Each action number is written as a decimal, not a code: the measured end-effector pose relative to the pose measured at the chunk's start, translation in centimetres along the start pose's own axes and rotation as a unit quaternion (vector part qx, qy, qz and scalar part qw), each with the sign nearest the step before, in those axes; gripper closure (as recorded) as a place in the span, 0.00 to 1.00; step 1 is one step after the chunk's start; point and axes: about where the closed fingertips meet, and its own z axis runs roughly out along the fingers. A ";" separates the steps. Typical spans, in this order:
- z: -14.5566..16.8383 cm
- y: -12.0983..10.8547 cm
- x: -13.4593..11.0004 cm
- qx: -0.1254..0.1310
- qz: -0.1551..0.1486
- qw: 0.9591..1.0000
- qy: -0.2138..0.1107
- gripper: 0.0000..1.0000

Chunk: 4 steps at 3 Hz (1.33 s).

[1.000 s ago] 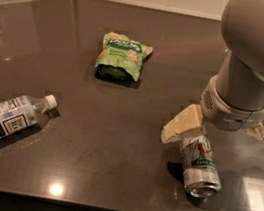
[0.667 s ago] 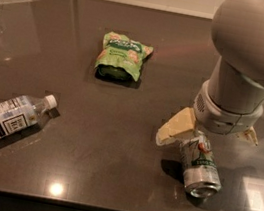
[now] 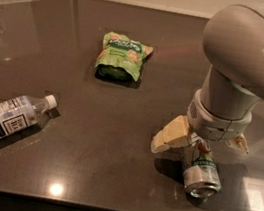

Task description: Place 7up can upright

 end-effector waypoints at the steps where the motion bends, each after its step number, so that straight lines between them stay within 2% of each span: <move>1: 0.8 -0.3 0.3 -0.004 0.003 1.000 0.010 0.18; 3: 0.3 -0.6 0.0 -0.013 -0.004 1.000 0.002 0.65; 4: -1.3 0.0 -1.0 -0.027 -0.038 0.999 -0.023 0.88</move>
Offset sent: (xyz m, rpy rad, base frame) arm -0.0039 -0.0120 -0.0086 0.0224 0.0350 -0.0134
